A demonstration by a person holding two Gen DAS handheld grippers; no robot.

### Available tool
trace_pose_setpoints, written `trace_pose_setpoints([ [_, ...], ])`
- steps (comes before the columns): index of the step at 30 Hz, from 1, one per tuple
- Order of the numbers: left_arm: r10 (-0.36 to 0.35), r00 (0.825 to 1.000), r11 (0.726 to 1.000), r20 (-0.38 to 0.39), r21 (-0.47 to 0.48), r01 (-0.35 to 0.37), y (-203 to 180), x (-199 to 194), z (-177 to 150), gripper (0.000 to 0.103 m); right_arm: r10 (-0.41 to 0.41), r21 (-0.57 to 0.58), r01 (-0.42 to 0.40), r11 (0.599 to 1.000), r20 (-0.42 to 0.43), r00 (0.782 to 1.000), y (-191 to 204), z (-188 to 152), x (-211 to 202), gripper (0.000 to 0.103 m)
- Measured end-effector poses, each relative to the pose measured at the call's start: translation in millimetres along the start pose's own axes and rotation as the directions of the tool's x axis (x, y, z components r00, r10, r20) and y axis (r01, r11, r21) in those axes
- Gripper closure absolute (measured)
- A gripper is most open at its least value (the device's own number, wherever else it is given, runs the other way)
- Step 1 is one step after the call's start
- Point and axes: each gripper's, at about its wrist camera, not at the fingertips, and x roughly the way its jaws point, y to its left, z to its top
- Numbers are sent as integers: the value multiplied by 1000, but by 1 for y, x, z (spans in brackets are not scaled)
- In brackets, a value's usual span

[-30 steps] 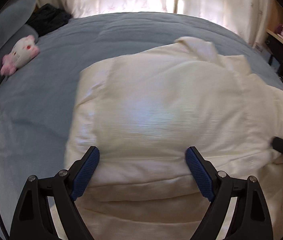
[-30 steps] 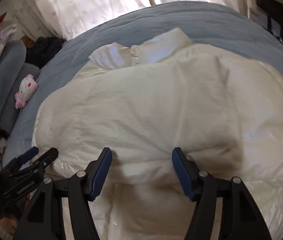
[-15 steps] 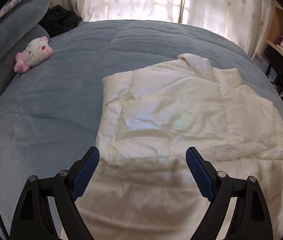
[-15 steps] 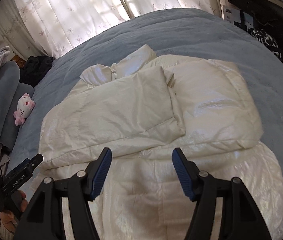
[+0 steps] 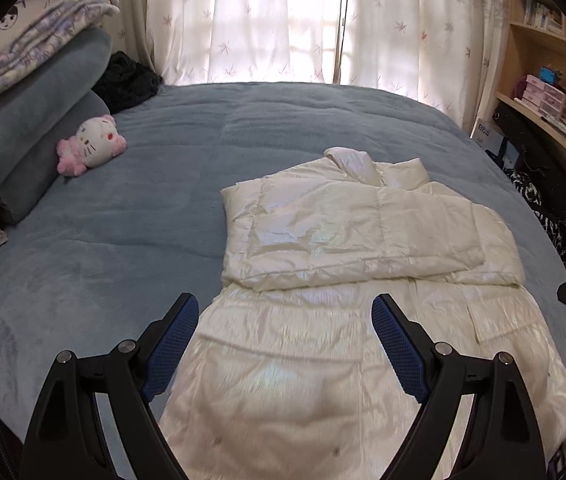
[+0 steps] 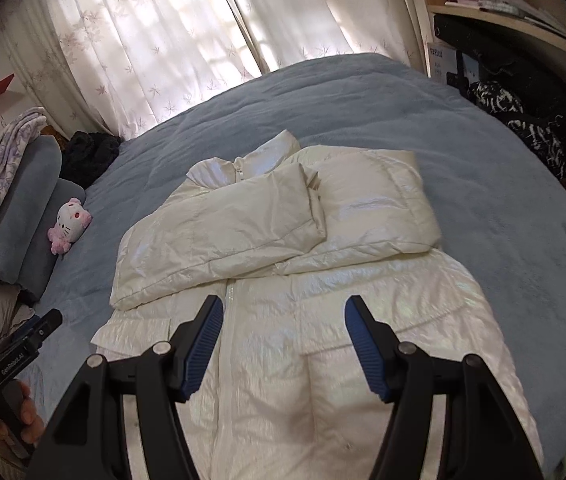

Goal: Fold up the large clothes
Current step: 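Open both grippers and lift them away from the folded jacket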

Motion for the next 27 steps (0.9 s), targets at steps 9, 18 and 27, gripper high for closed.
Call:
trace_pose_setpoints([
  [9,37,998,999,53,21,-39,26,-51,-37,15,13,-44,-11,999,46,999,-16,-33,-52,27],
  [18,36,999,997,8,-61,-36,72,-60,-72,15,-1,-66,6,998,81,997,-40,-62,-84,18],
  [27,-33,990,989,-136,-146,13,124,-36,-114,15,-78,-32,78,996,26,997,-86,-82,-85,14],
])
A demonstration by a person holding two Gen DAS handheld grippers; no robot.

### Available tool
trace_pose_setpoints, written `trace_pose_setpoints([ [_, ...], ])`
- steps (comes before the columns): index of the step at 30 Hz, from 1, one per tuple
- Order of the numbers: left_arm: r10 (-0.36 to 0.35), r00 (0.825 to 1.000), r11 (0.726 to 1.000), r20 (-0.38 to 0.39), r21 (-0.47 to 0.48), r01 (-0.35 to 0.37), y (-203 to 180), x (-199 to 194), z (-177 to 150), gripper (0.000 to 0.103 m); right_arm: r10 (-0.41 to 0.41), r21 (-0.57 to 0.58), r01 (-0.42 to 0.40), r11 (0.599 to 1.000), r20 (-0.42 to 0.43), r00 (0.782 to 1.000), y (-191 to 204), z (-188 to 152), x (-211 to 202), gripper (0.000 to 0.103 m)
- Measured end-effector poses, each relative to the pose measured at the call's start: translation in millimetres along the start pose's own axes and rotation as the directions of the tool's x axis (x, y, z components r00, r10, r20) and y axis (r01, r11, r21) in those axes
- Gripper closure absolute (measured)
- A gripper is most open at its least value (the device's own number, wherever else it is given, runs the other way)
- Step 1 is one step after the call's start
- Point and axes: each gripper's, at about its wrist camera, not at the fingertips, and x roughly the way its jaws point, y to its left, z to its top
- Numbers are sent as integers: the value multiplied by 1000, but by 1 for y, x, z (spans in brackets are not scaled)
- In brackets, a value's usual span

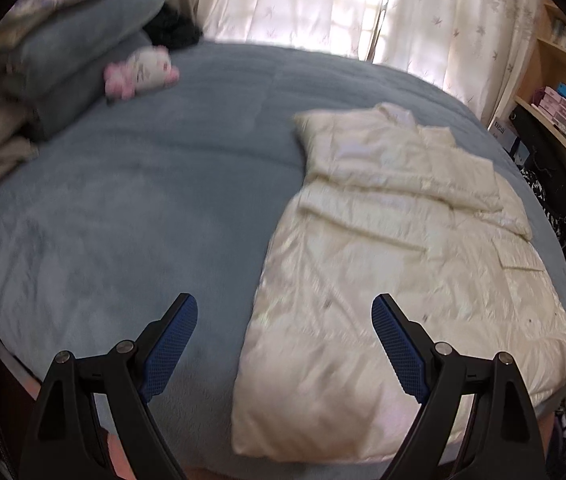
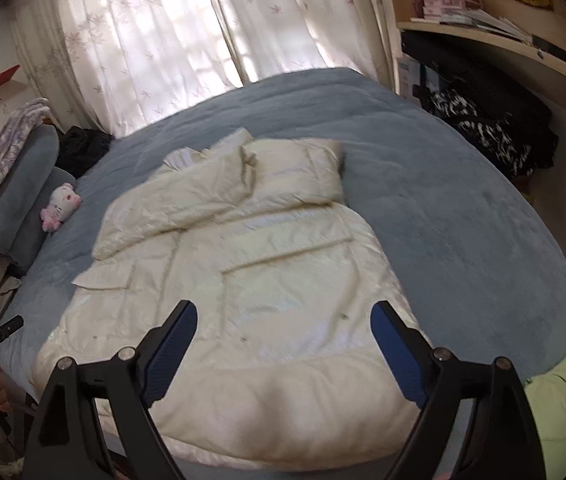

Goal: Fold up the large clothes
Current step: 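Open both grippers and lift them away from the folded jacket, then grasp the jacket hem with both grippers and lift it toward the collar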

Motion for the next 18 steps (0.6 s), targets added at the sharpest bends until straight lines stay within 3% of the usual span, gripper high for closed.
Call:
trace_pose_setpoints([
  [8,-97,985,990,-140,-115,81,36,39,-27,15,-53,94,64,993,-117,992,-63,-32,18,14],
  [14,-173,966,973,-192,-187,137,43,64,-45,15,-12,185,47,982,-184,983,-93,-55,35,14],
  [18,-192,963,967,-187,-202,154,40,72,-51,15,44,239,4,971,-196,980,-96,-66,46,14],
])
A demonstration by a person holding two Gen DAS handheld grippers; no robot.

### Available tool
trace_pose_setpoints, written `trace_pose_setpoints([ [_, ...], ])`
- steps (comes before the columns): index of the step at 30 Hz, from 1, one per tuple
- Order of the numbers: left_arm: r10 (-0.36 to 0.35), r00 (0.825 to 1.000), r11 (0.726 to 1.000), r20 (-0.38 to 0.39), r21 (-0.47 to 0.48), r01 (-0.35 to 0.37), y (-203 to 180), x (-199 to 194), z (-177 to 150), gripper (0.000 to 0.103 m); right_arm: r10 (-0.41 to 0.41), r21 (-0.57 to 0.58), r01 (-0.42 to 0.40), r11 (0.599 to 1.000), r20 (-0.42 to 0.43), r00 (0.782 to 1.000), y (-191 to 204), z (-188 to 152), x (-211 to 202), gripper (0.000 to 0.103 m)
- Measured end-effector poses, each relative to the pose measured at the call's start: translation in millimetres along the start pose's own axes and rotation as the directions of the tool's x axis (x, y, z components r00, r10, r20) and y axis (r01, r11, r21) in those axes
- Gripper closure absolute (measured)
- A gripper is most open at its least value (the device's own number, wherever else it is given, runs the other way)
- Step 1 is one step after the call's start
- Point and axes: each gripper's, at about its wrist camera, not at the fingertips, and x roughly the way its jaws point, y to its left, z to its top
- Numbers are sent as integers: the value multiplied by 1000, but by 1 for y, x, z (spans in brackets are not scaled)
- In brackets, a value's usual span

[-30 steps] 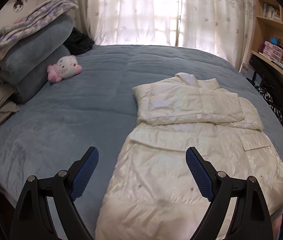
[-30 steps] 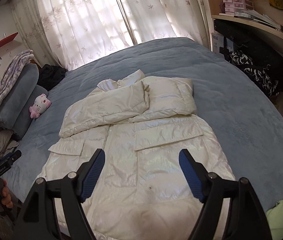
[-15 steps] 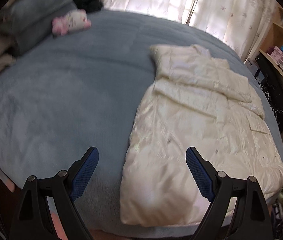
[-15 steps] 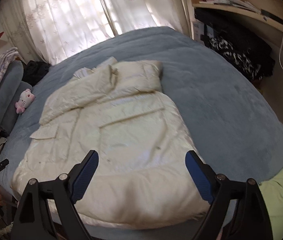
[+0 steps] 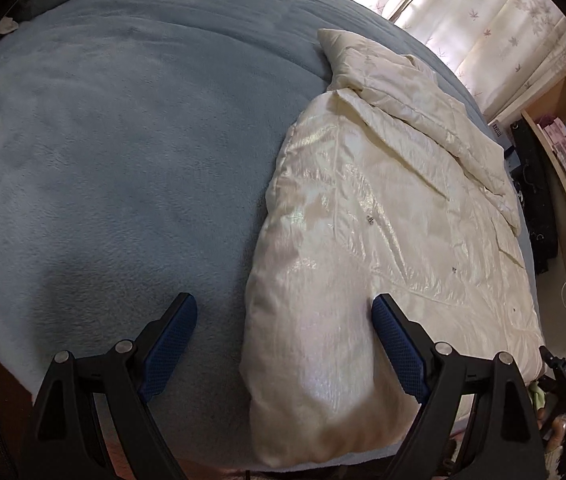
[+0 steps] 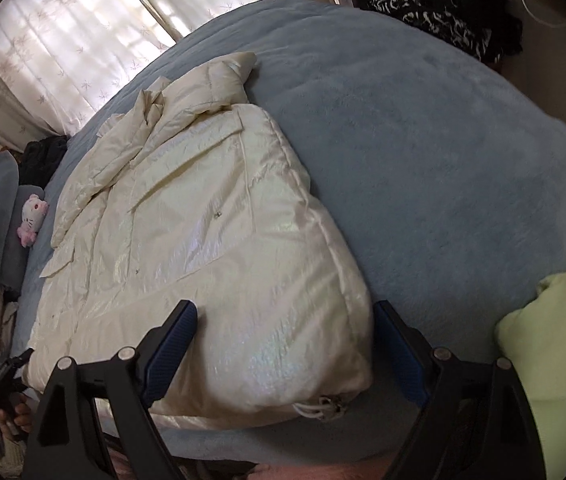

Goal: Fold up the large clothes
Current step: 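Grasp the jacket hem with both grippers and lift it toward the collar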

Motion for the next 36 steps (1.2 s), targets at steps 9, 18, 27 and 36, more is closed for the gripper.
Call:
trace_pose_setpoints([
  [9,-21,1000,999,5,27,21,-12,16,-4,6,111,40,-112,993,38,993,7,-16,16,14],
  [18,-48,998,997,27,67,47,-33,21,-12,37,125,76,-129,989,61,990,5,-20,26,12],
  [27,-8,992,996,123,88,-3,-70,-7,-19,89,168,87,-179,980,119,979,13,-23,8,72],
  [36,-104,972,992,210,90,87,-87,-89,-22,90,231,22,-249,968,303,924,37,-16,-70,77],
])
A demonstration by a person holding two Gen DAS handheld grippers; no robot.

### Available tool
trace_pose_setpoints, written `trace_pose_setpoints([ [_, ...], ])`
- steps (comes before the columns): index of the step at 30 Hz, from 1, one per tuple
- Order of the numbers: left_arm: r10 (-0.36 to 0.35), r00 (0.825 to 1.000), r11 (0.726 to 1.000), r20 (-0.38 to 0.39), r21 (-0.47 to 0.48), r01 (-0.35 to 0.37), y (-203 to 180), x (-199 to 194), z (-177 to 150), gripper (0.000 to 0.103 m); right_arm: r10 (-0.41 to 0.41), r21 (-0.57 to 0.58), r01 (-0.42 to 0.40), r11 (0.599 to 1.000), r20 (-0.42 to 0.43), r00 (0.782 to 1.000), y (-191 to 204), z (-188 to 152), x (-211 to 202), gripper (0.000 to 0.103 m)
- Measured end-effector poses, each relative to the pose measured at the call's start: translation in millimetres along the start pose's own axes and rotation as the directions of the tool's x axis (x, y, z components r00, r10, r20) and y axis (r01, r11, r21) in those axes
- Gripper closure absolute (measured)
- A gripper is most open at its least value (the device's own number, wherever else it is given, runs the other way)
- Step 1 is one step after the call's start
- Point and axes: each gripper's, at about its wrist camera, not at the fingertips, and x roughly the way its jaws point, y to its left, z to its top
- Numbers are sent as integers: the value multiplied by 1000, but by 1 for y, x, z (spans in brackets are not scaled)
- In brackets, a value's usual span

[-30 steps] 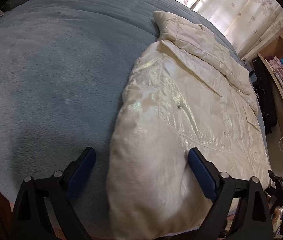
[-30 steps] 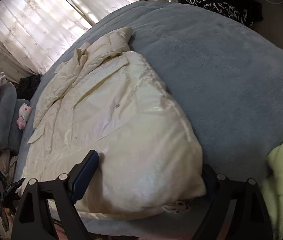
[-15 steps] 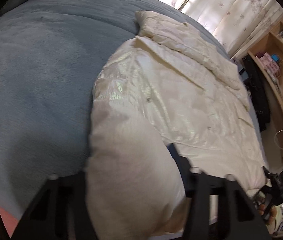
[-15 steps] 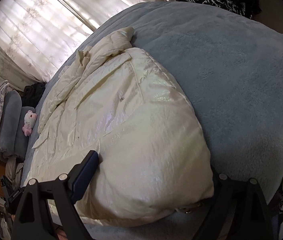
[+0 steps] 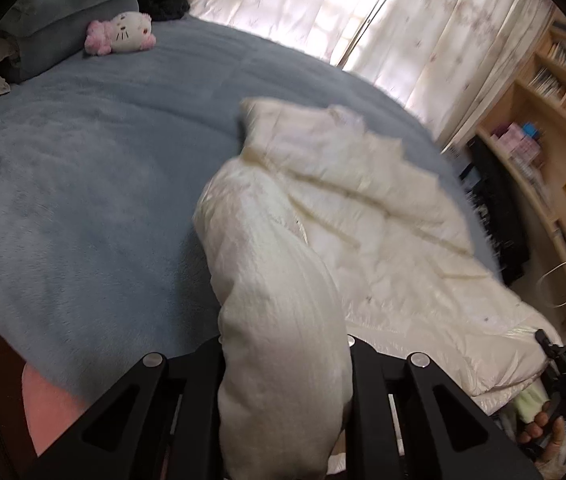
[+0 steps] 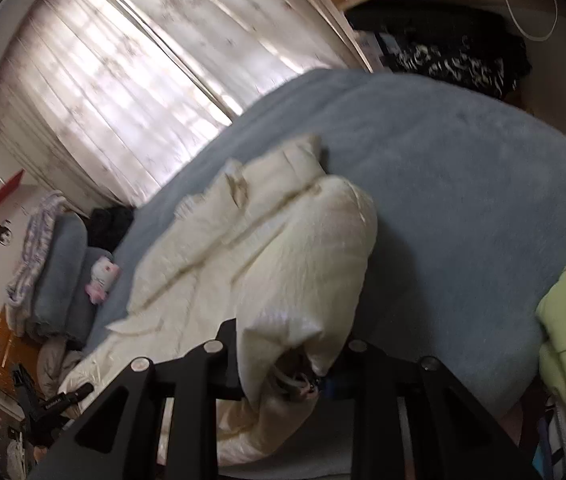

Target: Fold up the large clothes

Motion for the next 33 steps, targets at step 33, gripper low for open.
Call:
trace_pose_setpoints([
  [33,-114,989,974,94,-184,130,-9,91,172,86,107,-1,-108,994,186,977,56,150,90,72],
])
